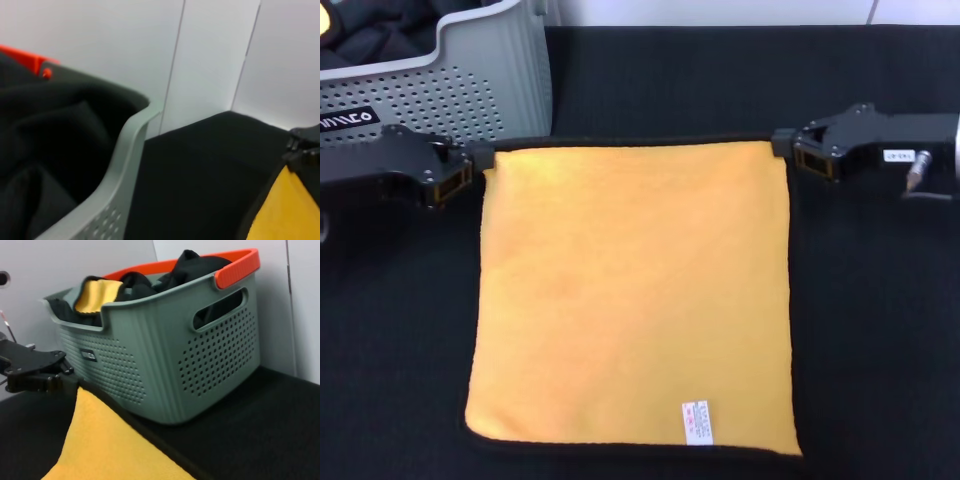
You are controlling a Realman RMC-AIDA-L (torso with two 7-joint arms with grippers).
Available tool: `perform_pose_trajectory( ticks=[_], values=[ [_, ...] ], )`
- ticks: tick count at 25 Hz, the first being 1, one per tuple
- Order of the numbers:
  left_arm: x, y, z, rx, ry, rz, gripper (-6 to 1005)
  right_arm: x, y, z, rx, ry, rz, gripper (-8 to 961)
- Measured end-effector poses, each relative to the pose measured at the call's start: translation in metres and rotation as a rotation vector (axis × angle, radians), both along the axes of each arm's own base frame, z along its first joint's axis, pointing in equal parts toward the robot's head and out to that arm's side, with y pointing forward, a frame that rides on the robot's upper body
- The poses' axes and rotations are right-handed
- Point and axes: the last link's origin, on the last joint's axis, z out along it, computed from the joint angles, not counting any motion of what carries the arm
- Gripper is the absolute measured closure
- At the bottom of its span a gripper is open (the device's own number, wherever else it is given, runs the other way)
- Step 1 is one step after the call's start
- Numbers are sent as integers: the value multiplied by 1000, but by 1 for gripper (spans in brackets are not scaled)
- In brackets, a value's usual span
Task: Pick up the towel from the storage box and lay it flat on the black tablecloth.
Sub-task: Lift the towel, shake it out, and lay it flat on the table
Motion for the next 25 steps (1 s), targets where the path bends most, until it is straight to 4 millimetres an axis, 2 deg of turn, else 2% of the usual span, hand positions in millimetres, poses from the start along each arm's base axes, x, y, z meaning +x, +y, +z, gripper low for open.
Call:
perform_pose_trajectory(
  ticks=[4,12,16,25],
  values=[
    [-3,3,-10,11,26,24,962,-8,7,-8,18,-36,11,943],
    [-8,10,-22,72,60,77,960,-26,20,-37,51,-148,39,943],
    [-8,13,-28,92,75,82,959,-28,25,-43,69,-181,29,943],
    [-9,17,-35,110,108,88,957,-28,30,-43,91,-191,23,943]
  ],
)
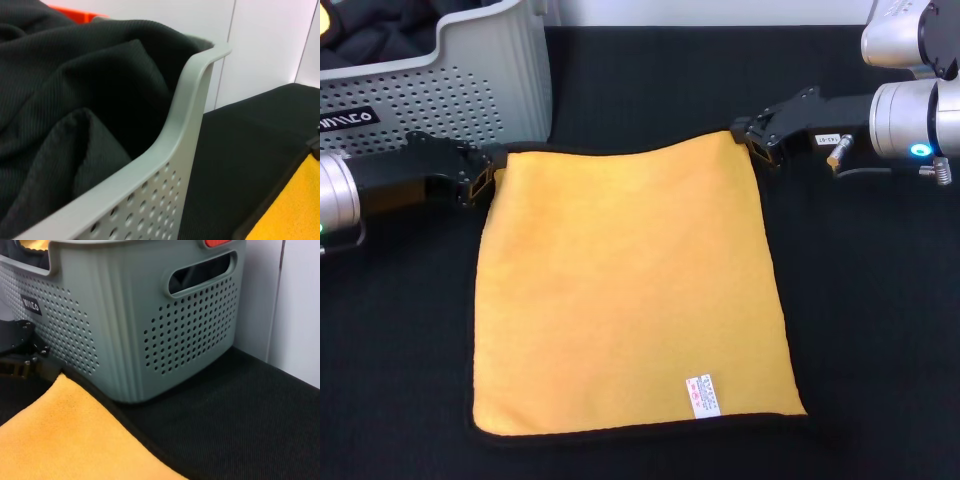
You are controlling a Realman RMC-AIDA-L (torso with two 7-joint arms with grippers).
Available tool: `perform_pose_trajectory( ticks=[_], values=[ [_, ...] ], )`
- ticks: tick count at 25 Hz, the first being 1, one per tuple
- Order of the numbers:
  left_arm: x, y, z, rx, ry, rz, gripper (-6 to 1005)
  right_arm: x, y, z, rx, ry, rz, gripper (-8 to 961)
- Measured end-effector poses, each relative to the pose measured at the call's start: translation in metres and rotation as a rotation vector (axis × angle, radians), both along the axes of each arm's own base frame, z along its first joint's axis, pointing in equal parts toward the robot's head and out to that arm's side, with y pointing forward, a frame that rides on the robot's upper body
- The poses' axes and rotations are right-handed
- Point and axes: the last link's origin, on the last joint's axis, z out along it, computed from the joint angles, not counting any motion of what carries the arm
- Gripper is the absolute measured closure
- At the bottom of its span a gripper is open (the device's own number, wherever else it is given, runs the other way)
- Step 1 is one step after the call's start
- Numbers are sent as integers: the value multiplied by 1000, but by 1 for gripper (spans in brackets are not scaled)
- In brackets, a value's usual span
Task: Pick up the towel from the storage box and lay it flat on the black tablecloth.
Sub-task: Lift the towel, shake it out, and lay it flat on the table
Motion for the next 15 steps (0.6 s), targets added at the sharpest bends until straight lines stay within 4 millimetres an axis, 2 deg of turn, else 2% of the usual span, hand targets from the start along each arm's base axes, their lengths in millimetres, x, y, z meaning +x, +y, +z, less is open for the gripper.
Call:
perform_pose_trajectory(
  ticks=[14,15],
  values=[
    [0,2,-9,5,10,16,953,-1,2,-1,0,3,-23,942],
    [-1,3,-9,13,6,22,953,-1,2,-1,0,-1,-31,916]
  ],
)
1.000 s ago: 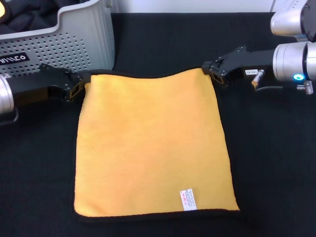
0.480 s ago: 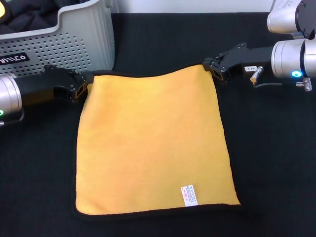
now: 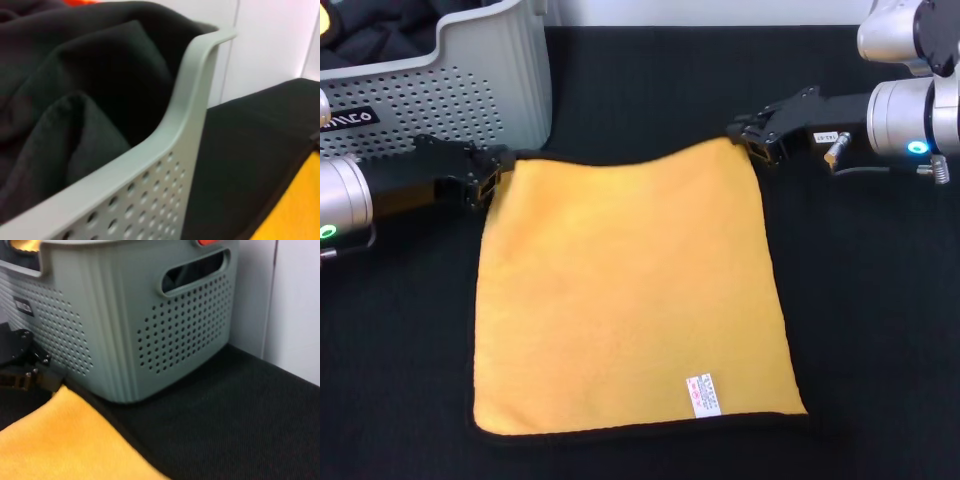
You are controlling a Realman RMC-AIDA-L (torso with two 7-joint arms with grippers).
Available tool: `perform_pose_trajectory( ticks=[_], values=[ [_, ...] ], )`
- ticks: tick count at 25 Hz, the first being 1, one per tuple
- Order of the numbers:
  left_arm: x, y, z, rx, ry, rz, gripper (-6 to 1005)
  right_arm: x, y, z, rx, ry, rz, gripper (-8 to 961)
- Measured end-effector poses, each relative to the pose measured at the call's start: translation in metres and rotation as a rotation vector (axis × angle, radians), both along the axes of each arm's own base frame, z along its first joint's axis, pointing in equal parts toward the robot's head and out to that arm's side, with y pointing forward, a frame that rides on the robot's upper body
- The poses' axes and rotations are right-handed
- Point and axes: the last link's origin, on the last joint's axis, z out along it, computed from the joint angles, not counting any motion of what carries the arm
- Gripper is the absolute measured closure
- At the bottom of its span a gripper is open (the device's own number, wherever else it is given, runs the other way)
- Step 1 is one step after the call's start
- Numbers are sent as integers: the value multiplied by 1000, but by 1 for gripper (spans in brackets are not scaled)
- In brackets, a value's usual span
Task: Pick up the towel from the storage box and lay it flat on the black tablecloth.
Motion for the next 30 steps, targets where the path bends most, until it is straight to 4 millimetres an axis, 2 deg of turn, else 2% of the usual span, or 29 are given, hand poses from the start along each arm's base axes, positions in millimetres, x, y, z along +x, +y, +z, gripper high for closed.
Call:
perform_pose_trajectory(
  ticks=[3,8,15,19,21,22,23,24,26,30],
  values=[
    [-2,2,3,30,-12,20,952,3,4,-2,28,-32,-16,836],
    [-2,3,4,47,-23,29,781,7,5,-3,45,-46,-28,725],
    [-3,1,3,36,-33,33,635,9,5,-1,59,-36,-38,575],
    [3,-9,0,-20,-60,-31,551,12,0,1,51,-28,-23,423],
    [12,-24,0,-85,-88,-146,448,15,-14,4,9,-3,20,347],
    [17,-33,2,-111,-110,-214,396,18,-24,7,-17,12,56,267],
    [23,-41,4,-126,-137,-279,396,19,-31,9,-33,21,80,188],
    [26,-47,7,-127,-161,-315,395,22,-47,14,-66,51,131,108],
    [34,-60,14,-134,-227,-402,394,27,-74,23,-104,111,180,89],
    [48,-85,25,-157,-350,-560,392,21,-114,36,-140,252,244,60]
  ],
)
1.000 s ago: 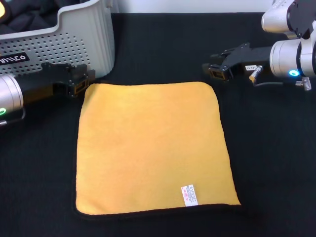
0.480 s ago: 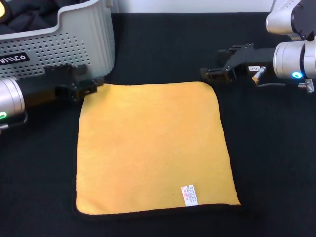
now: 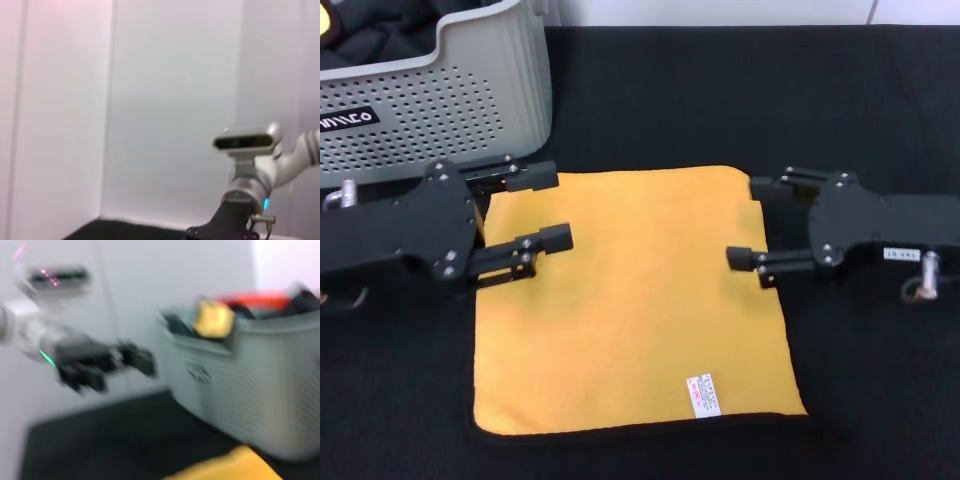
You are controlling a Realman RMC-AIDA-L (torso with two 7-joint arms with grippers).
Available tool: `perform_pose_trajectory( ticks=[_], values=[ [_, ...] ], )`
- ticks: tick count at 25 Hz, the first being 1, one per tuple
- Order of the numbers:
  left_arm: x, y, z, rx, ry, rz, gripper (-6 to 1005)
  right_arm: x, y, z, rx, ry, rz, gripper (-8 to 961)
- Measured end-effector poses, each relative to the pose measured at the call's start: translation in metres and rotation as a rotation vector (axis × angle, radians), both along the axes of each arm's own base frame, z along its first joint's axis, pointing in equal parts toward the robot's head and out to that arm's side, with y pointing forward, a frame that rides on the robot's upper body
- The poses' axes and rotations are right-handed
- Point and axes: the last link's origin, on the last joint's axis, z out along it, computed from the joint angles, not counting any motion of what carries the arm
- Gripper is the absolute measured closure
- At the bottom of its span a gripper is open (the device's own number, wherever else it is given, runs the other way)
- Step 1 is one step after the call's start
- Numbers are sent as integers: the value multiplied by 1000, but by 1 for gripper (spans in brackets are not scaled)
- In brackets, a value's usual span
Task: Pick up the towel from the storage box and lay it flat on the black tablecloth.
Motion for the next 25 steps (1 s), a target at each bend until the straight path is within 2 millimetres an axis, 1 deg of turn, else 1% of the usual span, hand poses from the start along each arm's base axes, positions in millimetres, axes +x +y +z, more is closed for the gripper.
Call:
perform_pose_trajectory(
  ticks=[3,5,7,11,16,25],
  values=[
    [4,-9,4,-13,-47,-45,391,-17,-23,0,-42,80,83,61],
    [5,-10,7,-21,-55,-54,391,-30,-32,-4,-72,100,140,61],
    [5,-10,9,-27,-56,-56,392,-43,-35,-9,-98,101,193,61],
    [5,-8,15,-34,-49,-58,392,-58,-30,-16,-116,96,256,60],
    [2,-7,21,-24,-47,-55,393,-65,-26,-21,-130,101,284,60],
    [0,-9,21,-22,-50,-48,395,-64,-25,-19,-88,127,309,61]
  ],
)
